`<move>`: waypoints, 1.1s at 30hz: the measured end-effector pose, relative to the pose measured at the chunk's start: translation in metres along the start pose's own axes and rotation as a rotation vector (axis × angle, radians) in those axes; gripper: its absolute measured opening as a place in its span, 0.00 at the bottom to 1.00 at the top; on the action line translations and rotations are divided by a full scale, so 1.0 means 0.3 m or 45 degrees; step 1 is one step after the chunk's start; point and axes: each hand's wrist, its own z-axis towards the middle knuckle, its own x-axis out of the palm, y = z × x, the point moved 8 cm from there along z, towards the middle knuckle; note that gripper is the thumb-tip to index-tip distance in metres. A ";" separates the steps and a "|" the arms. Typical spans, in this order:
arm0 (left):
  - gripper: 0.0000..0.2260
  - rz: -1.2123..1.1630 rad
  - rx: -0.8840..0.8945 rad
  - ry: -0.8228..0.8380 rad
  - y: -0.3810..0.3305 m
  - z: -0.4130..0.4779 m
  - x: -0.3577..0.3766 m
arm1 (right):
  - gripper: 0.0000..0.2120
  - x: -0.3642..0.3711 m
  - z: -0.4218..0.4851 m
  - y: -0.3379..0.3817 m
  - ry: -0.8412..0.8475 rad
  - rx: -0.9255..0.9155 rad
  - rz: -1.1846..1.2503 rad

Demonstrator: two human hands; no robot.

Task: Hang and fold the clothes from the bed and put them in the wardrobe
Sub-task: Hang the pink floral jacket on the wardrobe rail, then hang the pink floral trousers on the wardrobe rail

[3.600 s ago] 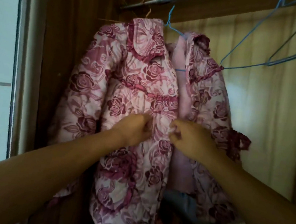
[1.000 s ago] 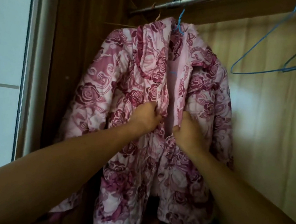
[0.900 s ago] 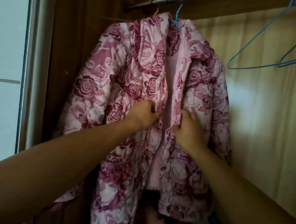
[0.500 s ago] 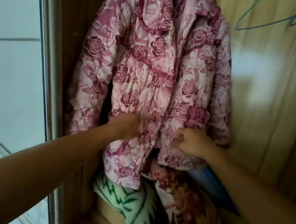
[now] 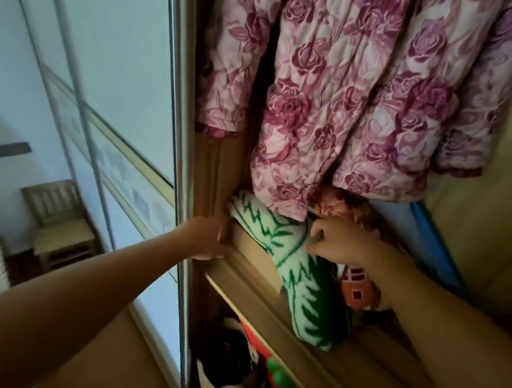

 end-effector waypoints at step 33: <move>0.09 -0.554 -1.516 -0.011 1.288 -1.189 0.604 | 0.25 1.057 0.024 2.001 0.659 -1.472 -0.490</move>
